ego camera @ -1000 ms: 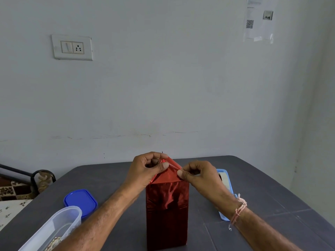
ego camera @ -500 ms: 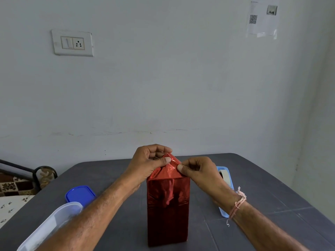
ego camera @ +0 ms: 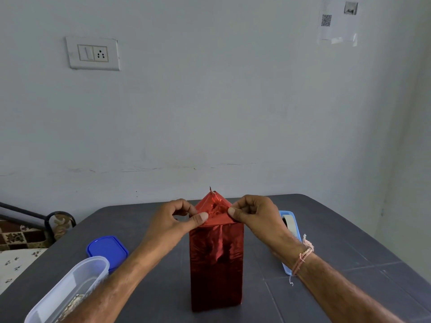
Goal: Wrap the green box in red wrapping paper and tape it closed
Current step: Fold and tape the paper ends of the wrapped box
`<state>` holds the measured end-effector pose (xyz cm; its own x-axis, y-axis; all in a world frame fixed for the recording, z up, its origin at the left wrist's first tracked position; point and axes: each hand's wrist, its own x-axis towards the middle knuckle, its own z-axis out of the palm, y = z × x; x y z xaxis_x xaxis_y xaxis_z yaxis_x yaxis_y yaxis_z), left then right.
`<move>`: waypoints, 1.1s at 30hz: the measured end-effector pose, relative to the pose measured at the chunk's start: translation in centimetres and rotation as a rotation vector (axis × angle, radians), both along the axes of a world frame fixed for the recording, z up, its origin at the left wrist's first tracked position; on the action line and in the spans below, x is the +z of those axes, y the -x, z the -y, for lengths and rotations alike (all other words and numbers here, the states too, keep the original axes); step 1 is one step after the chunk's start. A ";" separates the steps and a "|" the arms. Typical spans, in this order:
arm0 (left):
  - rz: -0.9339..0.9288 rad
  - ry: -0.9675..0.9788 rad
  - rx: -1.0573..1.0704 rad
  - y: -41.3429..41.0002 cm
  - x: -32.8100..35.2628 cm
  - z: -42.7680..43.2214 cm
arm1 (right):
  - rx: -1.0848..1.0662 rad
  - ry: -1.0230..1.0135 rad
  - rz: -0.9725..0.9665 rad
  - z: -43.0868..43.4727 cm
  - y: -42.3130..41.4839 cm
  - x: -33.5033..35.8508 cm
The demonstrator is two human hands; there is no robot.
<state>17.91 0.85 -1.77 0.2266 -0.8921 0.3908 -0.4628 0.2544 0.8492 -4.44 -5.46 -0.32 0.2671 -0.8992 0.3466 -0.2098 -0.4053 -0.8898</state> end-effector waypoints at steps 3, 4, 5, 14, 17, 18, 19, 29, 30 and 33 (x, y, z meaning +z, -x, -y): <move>-0.085 0.011 -0.045 0.3 0.2 -0.4 | -0.012 0.007 -0.012 -0.1 0.1 -0.1; -0.124 0.009 -0.063 0.4 0.2 -0.4 | -0.016 0.012 -0.020 -0.1 0.1 0.0; -0.156 0.007 -0.078 0.3 0.2 -0.3 | -0.020 0.013 -0.028 -0.1 0.1 0.0; -0.330 -0.077 -0.157 0.2 0.2 0.7 | -0.060 0.037 -0.074 0.1 -0.2 0.0; -0.332 -0.114 -0.145 0.1 0.1 0.9 | -0.077 0.051 -0.074 0.2 -0.3 -0.1; -0.335 -0.122 -0.142 0.2 0.2 1.0 | -0.084 0.055 -0.078 0.2 -0.4 -0.2; -0.338 -0.128 -0.143 0.2 0.3 1.0 | -0.091 0.055 -0.078 0.2 -0.5 -0.2; -0.304 -0.131 -0.122 0.7 0.6 1.7 | -0.150 0.080 -0.134 0.6 -1.0 -0.5; -0.299 -0.131 -0.121 0.7 0.6 1.8 | -0.158 0.083 -0.142 0.7 -1.0 -0.6; -0.287 -0.131 -0.110 0.6 0.4 2.3 | -0.163 0.096 -0.152 0.7 -1.0 -0.6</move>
